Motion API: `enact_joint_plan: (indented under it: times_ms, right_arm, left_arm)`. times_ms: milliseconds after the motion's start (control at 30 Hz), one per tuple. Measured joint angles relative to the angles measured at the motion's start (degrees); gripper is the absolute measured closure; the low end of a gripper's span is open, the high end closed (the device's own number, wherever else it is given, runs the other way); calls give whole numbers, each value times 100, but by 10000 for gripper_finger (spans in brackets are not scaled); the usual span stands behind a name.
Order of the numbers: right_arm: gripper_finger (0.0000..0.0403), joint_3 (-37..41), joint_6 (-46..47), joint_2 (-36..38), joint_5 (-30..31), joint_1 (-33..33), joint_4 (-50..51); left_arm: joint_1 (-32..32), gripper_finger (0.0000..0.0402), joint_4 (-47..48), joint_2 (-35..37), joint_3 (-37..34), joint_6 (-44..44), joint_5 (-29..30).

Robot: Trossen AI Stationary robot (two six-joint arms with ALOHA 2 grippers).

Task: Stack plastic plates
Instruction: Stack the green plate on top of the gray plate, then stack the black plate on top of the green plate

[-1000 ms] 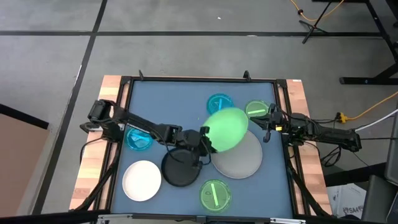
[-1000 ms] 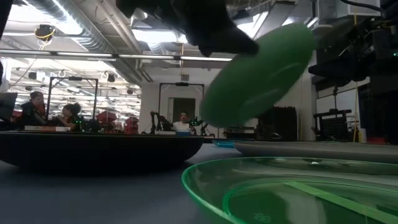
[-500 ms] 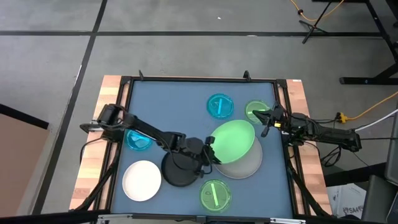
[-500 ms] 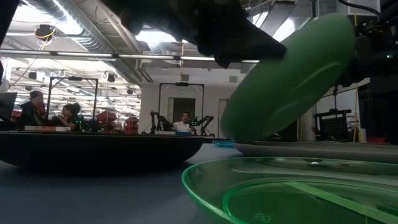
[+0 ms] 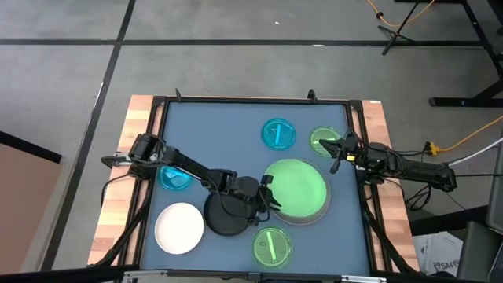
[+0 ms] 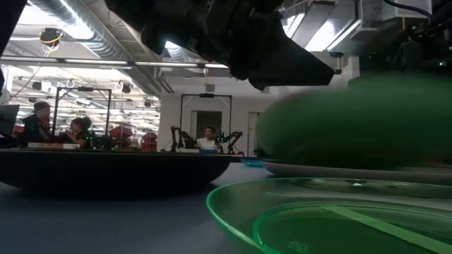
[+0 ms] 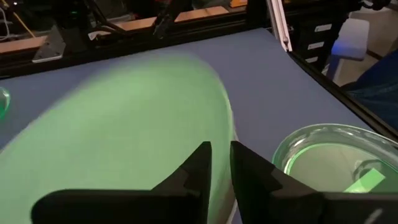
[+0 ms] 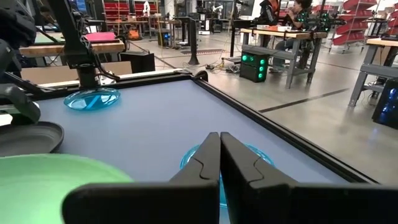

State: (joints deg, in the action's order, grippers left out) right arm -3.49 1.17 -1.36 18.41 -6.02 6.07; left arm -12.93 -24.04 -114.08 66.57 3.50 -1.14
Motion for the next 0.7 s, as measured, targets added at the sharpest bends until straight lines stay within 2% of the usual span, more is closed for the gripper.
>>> enact_joint_plan:
  times_ms: [433, 700]
  right_arm:
    - [402, 0, 2, 2, 0, 0, 2]
    - [402, 0, 2, 1, -2, 0, 4]
  left_arm:
    - [0, 313, 40, 0, 0, -6, 41]
    - [4, 310, 40, 0, -2, -6, 47]
